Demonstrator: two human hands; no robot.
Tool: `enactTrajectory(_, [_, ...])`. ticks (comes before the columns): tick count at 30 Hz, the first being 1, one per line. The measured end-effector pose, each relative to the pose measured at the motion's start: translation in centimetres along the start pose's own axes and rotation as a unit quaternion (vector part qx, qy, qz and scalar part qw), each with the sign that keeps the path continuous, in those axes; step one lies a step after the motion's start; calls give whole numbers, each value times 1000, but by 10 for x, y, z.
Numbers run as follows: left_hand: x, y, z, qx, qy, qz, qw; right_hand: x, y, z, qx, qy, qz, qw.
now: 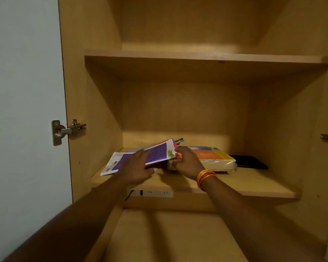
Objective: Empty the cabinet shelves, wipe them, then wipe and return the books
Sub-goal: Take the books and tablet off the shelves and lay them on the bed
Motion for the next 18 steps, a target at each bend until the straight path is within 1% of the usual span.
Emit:
enactTrajectory(4, [0,11,-10,27,0,8,1000,-1,3,-21,-17,-7,-13,1000])
enactTrajectory(8, [8,18,-12,15,-24,-33,999,1,-6,-36,-16,-32,-16,999])
enactTrajectory(12, [8,21,-13,2,-37,-43,998,5,-15,-38,-7,-70,-11,997])
enactTrajectory(15, [8,20,-12,30,-51,-46,997,9,-20,-39,11,-88,-13,996])
enactTrajectory(18, [6,17,-10,83,-79,-71,991,9,-22,-42,20,-85,-11,996])
Point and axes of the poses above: each hand's wrist, its own x-axis towards the middle knuckle, its own z-axis out of the back of the hand, y = z × x, the point moved 4 cm from there along x, towards the middle knuckle, and after that the axes turned 3 degrees about -x, right-handed, at the moved point
